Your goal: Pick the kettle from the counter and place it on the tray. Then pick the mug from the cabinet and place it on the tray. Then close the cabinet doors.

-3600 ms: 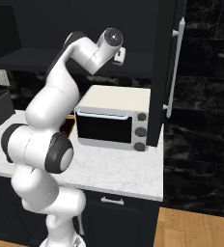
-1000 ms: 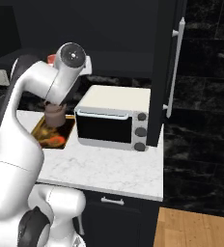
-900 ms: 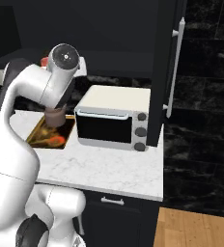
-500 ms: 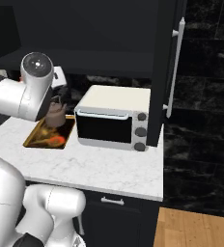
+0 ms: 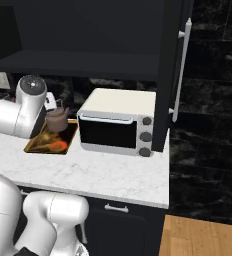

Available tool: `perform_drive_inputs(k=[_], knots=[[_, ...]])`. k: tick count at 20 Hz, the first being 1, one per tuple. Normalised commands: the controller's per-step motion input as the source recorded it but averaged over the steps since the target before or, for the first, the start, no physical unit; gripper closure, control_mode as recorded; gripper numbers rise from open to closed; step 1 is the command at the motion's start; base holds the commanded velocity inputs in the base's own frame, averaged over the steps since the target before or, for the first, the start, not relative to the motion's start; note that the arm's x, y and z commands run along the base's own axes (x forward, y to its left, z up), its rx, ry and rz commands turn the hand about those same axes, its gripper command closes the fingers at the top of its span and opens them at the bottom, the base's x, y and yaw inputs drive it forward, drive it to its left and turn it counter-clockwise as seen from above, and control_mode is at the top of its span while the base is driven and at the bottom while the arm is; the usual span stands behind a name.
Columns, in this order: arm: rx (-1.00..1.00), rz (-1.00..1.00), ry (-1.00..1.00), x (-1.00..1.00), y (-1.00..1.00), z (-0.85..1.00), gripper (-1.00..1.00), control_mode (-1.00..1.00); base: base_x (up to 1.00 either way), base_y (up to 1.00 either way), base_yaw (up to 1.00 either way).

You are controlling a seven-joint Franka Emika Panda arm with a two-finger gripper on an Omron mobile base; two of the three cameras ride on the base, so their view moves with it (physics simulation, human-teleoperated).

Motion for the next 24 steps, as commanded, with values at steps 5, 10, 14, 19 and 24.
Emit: perform_drive_inputs(k=[5,10,14,19,24], knots=[[0.00,0.04,0.17,0.03,0.37,-0.70,1.00,-1.00,0.00,0.00,0.00],[0.00,0.03,0.12,0.12,0.18,-0.66,1.00,-1.00,0.00,0.00,0.00],[0.00,0.00,0.08,0.25,0.04,-0.49,1.00,-1.00,0.00,0.00,0.00],[0.01,0.00,-0.03,0.25,0.05,-0.40,1.00,-1.00,0.00,0.00,0.00],[0.05,0.00,-0.01,0.30,0.01,-0.21,1.00,-1.00,0.00,0.00,0.00]])
